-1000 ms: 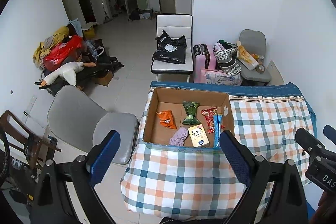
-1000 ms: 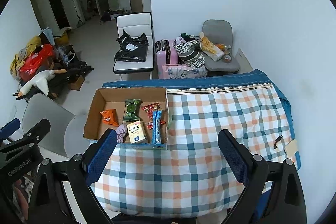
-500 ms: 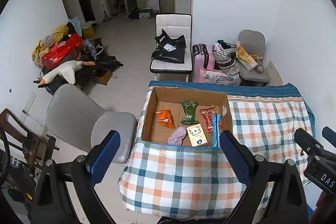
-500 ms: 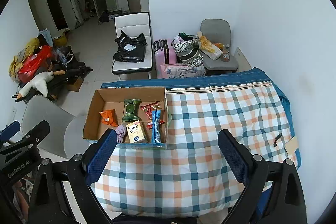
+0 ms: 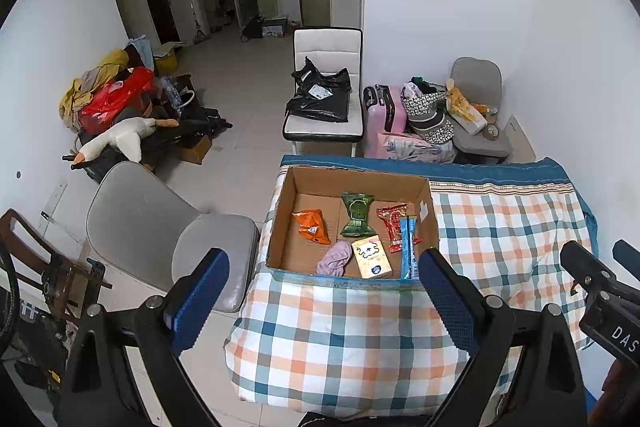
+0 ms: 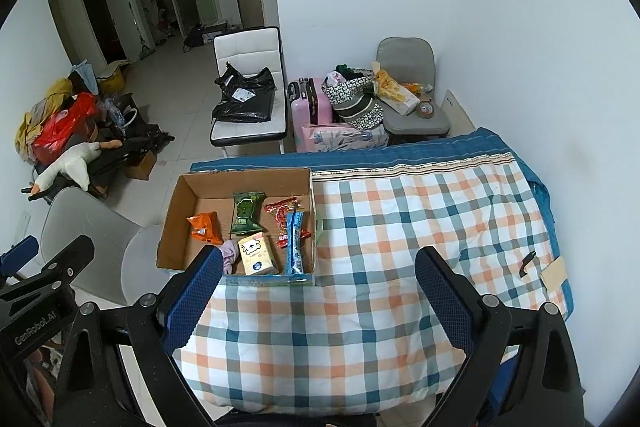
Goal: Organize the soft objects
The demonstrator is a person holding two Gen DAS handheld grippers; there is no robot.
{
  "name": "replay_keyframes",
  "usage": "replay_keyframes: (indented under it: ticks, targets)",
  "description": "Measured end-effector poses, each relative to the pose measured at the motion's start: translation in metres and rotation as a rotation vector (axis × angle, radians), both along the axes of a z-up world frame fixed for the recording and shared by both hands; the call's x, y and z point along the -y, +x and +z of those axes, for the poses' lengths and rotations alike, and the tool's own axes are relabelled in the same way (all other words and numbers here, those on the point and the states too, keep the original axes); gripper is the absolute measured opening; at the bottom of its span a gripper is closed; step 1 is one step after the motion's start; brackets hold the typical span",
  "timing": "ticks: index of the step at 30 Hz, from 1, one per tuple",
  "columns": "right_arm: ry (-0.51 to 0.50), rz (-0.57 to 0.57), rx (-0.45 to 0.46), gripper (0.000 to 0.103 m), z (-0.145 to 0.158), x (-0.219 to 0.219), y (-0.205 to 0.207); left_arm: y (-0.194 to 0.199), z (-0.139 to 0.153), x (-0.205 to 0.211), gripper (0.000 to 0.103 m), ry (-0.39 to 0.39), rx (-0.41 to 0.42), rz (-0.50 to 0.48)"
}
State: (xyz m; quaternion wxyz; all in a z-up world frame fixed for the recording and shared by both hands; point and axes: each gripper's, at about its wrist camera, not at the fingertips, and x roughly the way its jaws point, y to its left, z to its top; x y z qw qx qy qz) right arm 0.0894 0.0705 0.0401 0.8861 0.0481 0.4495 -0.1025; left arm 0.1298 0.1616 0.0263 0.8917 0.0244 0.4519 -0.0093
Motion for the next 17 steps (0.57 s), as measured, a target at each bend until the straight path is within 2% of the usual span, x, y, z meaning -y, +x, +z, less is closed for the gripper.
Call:
replay_keyframes:
  ticks: [17]
  targets:
    - [0.004,-0.002,0.000,0.099,-0.0009,0.0016,-0.0013,-0.0006,0.0035,0.0031,0.097,0.002,0.008,-0.011]
